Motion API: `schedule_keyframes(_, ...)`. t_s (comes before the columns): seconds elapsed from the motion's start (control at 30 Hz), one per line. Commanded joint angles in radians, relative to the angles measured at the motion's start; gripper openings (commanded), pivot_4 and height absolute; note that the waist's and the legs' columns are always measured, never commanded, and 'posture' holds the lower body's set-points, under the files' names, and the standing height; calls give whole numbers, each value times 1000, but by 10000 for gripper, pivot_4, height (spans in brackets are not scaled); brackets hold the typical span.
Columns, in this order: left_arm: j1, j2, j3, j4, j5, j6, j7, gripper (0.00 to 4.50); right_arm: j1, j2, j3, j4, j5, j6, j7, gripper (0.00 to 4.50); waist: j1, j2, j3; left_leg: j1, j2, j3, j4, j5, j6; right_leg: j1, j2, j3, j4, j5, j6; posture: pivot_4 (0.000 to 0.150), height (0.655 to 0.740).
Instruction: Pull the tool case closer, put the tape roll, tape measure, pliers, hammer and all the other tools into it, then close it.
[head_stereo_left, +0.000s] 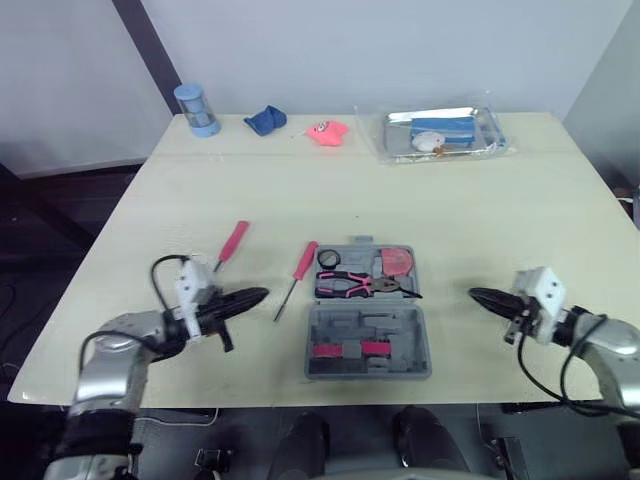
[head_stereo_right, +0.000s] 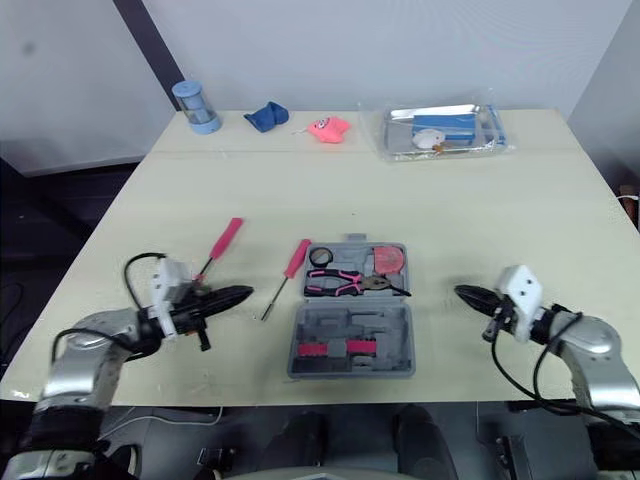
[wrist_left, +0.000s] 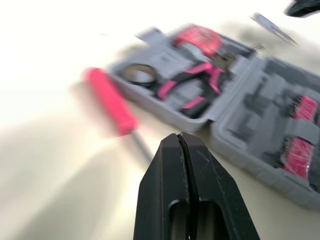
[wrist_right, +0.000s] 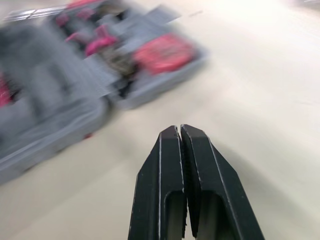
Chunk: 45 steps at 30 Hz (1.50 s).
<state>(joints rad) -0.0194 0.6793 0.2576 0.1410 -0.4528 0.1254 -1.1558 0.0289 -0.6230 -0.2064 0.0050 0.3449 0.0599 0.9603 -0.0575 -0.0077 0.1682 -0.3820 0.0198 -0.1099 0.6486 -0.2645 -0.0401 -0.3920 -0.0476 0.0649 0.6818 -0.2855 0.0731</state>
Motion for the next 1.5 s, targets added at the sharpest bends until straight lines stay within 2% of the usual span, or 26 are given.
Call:
schedule_keyframes(0.03,95,7,108,-50,-56,-11,14,0,79,4,-116,-45,64,-31,-25,1258,1,0,0,0,0,0,0,0,0,0,0,0,0,0,0,1500,7400)
schedule_keyframes(0.07,128,5,130,-57,-63,-15,19,0,106,7,-144,-44,75,-35,-31,1258,1,0,0,0,0,0,0,0,0,0,0,0,-1,0,0,1500,7400)
schedule_keyframes(0.1,155,4,147,-61,-66,-21,22,5341,130,9,-166,-40,84,-39,-34,0,2,0,0,0,0,0,-1,0,0,0,0,0,-1,0,0,1500,7400)
schedule_keyframes(0.2,227,-6,205,-50,-82,-39,31,16906,211,12,-230,-22,101,-64,-32,0,9,0,0,0,0,1,-1,0,0,0,0,0,-2,0,0,1500,7400)
schedule_keyframes(0.27,267,-16,250,-24,-90,-51,47,26995,268,21,-280,1,119,-80,-31,0,14,0,0,2,0,1,-1,0,0,2,0,1,-2,0,0,1500,7400)
schedule_keyframes(0.37,308,-31,305,24,-93,-73,70,39451,343,39,-346,39,140,-101,-34,8336,16,0,0,3,0,2,-1,0,0,3,0,1,-3,0,0,1500,7400)
schedule_keyframes(0.4,315,-35,317,31,-97,-75,76,44523,361,43,-358,42,151,-100,-28,13803,16,0,0,3,0,2,-1,0,0,4,0,1,-4,0,0,1500,7400)
schedule_keyframes(0.57,358,-42,352,64,-99,-92,72,45000,432,63,-403,67,174,-112,-17,37918,14,0,0,4,0,2,-1,0,0,4,0,1,-4,-1,0,1500,7400)
schedule_keyframes(0.6,367,-42,354,69,-97,-98,67,45000,441,66,-407,68,178,-111,-17,40263,14,0,0,4,0,3,-1,0,0,5,0,1,-4,-1,0,1500,7400)
schedule_keyframes(0.63,373,-42,355,72,-96,-102,63,45000,446,69,-409,67,178,-111,-21,44762,14,0,0,4,1,3,-1,0,0,5,0,1,-4,-1,0,1500,7400)
schedule_keyframes(0.9,350,-26,332,56,-98,-116,38,45000,442,87,-377,-23,168,-60,-99,44762,15,0,0,4,1,3,-2,0,0,5,0,2,-5,-1,0,1500,7400)
schedule_keyframes(1.23,175,30,165,-73,-90,-100,-85,45000,343,138,-215,-318,76,232,-444,44762,17,0,-1,4,1,3,-2,0,0,5,0,1,-5,-1,0,1500,7400)
schedule_keyframes(1.5,58,88,19,-223,-141,-5,-205,45000,214,243,-115,-365,20,395,-661,44762,14,1,0,4,1,2,-2,0,0,4,0,1,-4,-1,0,1500,7400)
